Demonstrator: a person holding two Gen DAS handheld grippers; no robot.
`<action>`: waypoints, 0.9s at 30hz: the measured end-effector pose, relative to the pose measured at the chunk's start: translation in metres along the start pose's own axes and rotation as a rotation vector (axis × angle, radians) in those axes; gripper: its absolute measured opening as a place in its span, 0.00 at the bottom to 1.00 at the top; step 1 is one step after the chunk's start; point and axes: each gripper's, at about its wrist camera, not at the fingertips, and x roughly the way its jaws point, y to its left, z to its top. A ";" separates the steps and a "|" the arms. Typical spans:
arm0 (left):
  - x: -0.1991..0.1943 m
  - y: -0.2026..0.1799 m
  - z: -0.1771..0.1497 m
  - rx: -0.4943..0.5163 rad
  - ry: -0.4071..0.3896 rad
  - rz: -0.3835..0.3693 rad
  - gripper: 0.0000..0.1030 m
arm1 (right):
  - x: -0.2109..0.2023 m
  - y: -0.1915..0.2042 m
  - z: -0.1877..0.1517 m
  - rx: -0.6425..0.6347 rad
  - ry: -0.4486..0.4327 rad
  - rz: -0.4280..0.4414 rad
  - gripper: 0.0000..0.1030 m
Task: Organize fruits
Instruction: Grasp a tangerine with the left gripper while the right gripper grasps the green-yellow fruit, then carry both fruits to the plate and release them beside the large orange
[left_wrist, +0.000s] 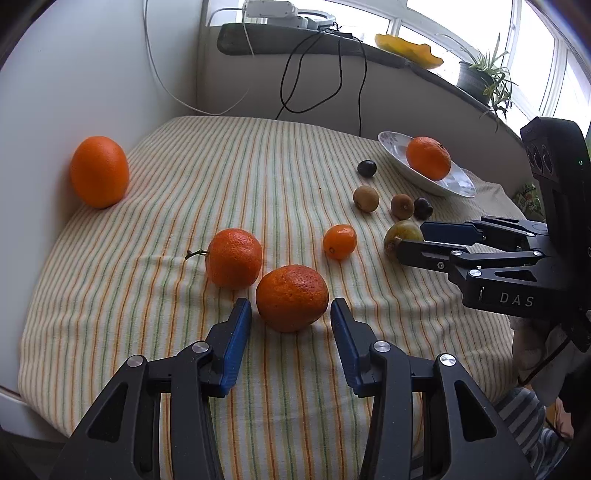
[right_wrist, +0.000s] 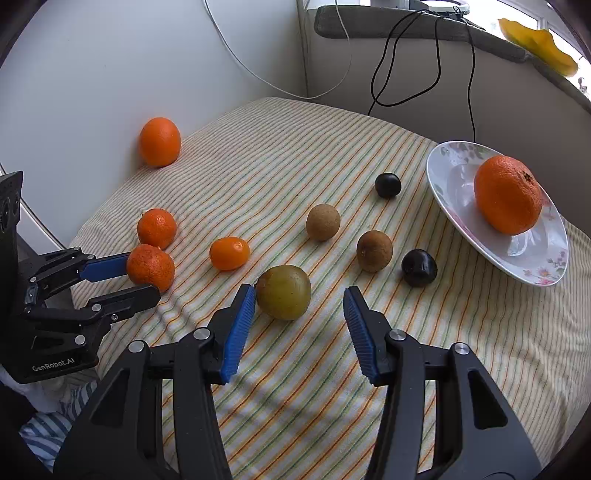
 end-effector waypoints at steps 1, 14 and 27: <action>0.001 0.000 0.000 0.000 0.002 0.000 0.42 | 0.001 0.001 0.000 -0.001 0.002 0.002 0.51; 0.001 -0.004 -0.001 0.014 -0.015 0.011 0.36 | 0.002 0.005 -0.003 -0.003 0.012 0.031 0.31; -0.013 -0.017 0.011 0.033 -0.062 -0.030 0.36 | -0.020 -0.013 -0.006 0.054 -0.046 0.050 0.29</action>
